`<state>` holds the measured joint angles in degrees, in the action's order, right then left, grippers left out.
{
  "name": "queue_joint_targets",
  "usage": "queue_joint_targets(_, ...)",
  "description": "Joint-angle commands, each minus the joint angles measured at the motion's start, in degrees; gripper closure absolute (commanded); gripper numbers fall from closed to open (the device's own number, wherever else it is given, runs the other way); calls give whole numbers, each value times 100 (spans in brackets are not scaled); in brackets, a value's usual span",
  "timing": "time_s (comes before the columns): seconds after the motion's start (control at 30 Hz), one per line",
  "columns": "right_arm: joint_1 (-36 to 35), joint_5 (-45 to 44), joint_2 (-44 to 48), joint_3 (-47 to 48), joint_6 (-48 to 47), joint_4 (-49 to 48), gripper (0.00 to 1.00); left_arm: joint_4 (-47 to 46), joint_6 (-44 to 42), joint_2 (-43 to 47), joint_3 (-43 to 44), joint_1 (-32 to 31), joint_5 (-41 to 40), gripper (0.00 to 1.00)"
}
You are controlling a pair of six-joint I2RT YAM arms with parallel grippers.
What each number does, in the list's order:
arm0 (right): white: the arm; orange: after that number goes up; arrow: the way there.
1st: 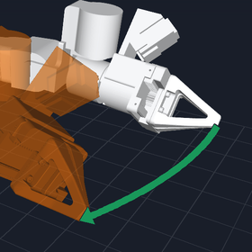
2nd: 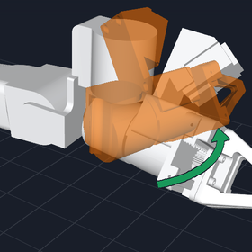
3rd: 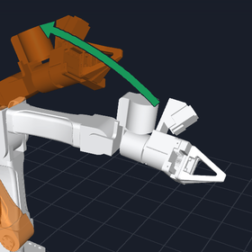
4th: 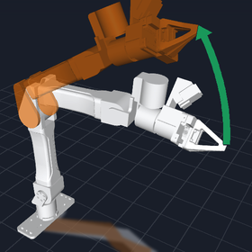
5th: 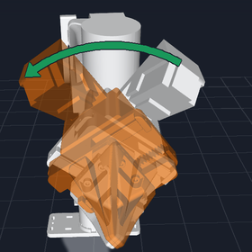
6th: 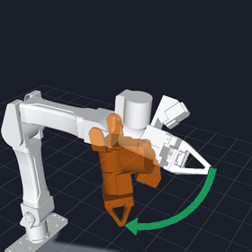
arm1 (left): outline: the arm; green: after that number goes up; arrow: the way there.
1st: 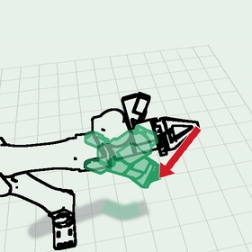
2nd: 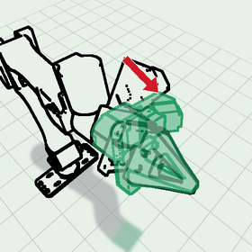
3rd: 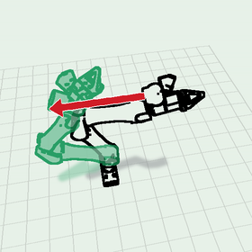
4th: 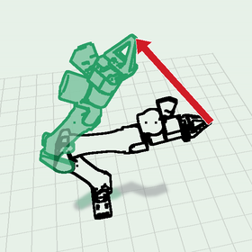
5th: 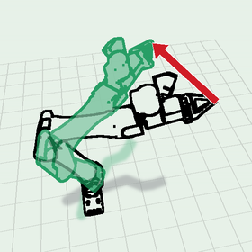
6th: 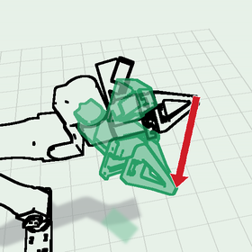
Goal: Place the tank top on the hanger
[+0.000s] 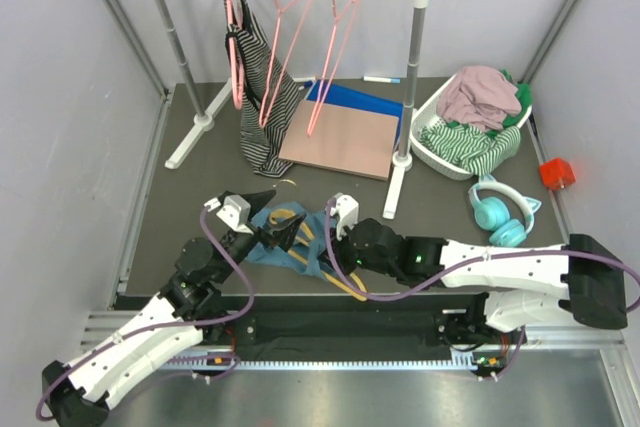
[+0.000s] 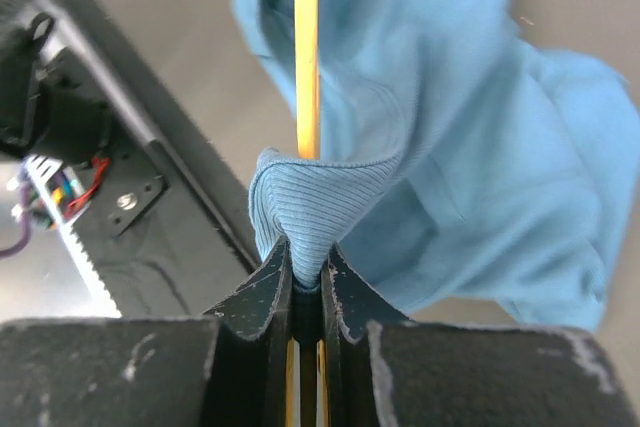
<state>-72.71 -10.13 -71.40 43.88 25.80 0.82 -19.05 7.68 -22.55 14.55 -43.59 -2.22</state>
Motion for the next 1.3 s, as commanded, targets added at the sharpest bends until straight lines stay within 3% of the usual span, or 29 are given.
queue_joint_targets(0.0, -33, -867, 547, -116, 539, 74, 100, -424, 5, 40, 171, -9, -42, 1)
queue_joint_targets(0.2, -33, -1613, 1065, -213, 900, 848, 100, -415, 14, 110, 128, -9, -313, 1)
queue_joint_targets(0.47, -33, -2887, 1803, 129, 1506, 2571, 100, -336, 40, 303, 57, 0, -938, 1)
queue_joint_targets(0.8, -33, -4277, 1761, 1595, 1524, 4144, 100, -328, 58, 242, 31, -9, -1255, 1)
queue_joint_targets(1.27, 151, -5148, 1058, 3328, -189, 3575, 100, -275, 67, 251, 66, -9, -1255, 1)
